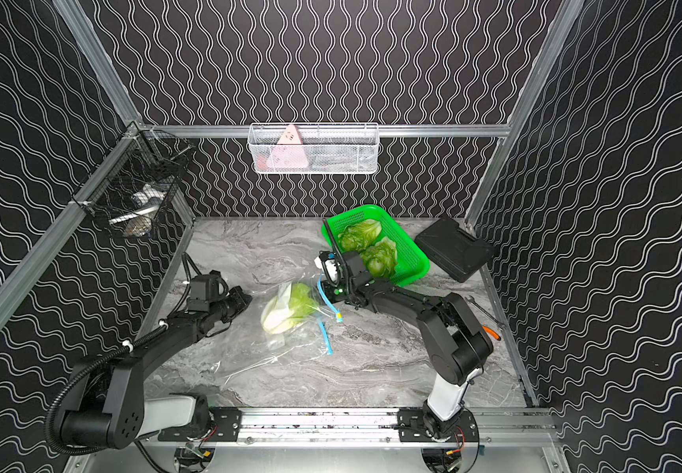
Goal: Open the zip-top bag and take out the chinese cabbages
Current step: Pick up the Chinese cabbage from the zipper food storage bag.
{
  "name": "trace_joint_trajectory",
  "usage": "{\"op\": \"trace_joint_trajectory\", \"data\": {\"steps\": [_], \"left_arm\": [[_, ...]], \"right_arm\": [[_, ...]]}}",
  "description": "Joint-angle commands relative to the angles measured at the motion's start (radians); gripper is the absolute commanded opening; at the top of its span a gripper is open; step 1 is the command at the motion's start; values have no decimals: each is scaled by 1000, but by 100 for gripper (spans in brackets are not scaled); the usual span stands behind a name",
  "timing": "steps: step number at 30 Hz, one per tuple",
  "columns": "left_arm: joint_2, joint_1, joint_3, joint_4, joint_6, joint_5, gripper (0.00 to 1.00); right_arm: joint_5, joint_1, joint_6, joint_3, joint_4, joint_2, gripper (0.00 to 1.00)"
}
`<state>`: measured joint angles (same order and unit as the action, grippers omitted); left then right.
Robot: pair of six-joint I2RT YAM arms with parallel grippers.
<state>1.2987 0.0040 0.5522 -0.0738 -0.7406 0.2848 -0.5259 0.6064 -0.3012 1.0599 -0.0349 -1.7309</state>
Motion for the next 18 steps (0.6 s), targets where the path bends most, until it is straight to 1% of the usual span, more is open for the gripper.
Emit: {"op": "trace_joint_trajectory", "data": {"steps": [1, 3, 5, 6, 8, 9, 10, 12, 15, 18], "left_arm": [[-3, 4, -3, 6, -1, -26, 0], [0, 3, -3, 3, -4, -21, 0], [6, 4, -5, -5, -5, -17, 0], [12, 3, -4, -6, -6, -13, 0], [15, 4, -4, -7, -5, -11, 0], [17, 4, -2, -7, -5, -9, 0], [18, 3, -3, -7, -6, -7, 0], [19, 3, -5, -12, -7, -7, 0], [25, 3, -9, -20, -12, -3, 0], [30, 4, -11, -27, -16, 4, 0]], "right_arm": [[15, -11, 55, -9, 53, 35, 0], [-3, -11, 80, -3, 85, 37, 0], [-64, -7, 89, 7, 89, 28, 0], [-95, -3, 91, 10, 80, 19, 2], [-138, 14, 97, 15, 63, -2, 15], [-156, 21, 97, 17, 48, -11, 24], [-164, 28, 94, 18, 33, -22, 31], [-174, 35, 79, 21, -3, -45, 40], [-193, 45, 70, 45, -27, -86, 47], [-206, 59, 62, 67, -45, -136, 52]]}}
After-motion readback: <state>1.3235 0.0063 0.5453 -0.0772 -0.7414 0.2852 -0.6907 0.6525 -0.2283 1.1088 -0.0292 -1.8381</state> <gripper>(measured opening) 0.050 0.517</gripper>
